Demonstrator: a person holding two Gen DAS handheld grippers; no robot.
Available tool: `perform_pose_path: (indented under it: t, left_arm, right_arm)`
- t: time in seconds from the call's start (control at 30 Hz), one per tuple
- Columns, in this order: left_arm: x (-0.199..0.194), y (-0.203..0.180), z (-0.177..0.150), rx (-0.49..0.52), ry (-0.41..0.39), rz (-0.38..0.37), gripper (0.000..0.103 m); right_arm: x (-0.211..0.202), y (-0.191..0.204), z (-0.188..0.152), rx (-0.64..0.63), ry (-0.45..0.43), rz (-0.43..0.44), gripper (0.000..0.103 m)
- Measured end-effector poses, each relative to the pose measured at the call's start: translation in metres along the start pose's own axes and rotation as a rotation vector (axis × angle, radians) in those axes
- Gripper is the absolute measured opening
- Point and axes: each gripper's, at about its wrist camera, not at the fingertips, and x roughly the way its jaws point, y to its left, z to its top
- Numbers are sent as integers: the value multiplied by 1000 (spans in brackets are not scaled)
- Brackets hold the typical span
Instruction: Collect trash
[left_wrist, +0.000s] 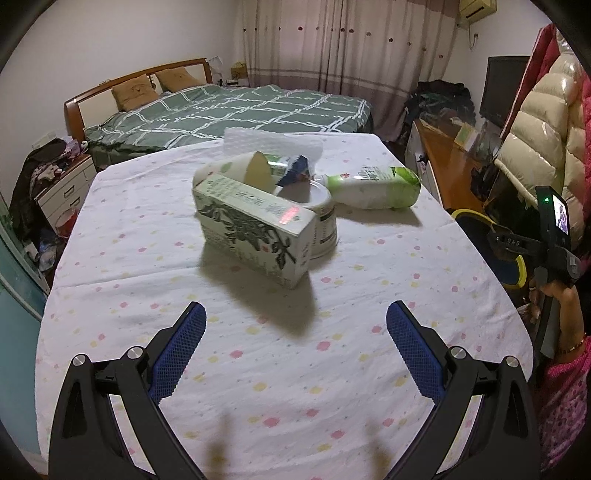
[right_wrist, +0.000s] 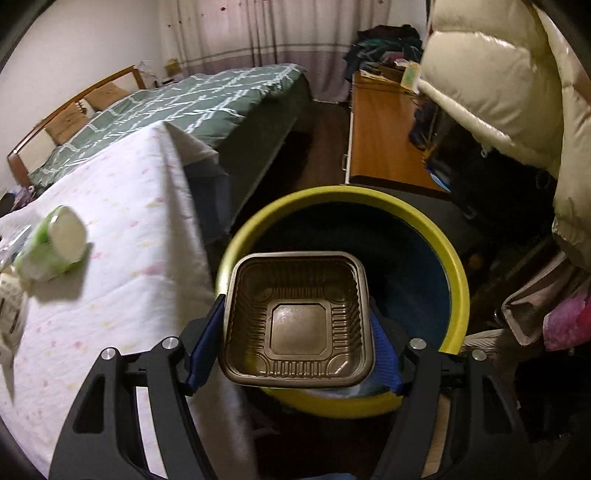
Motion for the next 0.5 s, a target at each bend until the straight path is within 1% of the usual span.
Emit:
perform_pose_path:
  t: [0.13, 0.23, 0.33, 0.5]
  left_arm:
    - [12, -9, 7, 7, 13, 9, 97]
    - [21, -15, 10, 7, 18, 21, 97]
    - [33, -17, 14, -8, 29, 31, 97]
    - [58, -16, 25, -62, 31, 88, 97]
  right_arm:
    - [11, -14, 3, 21, 13, -6, 68]
    - [11, -21, 2, 38, 5, -5, 74]
    - [10, -27, 4, 45, -4, -2, 74]
    - [6, -32, 2, 49, -11, 13, 74]
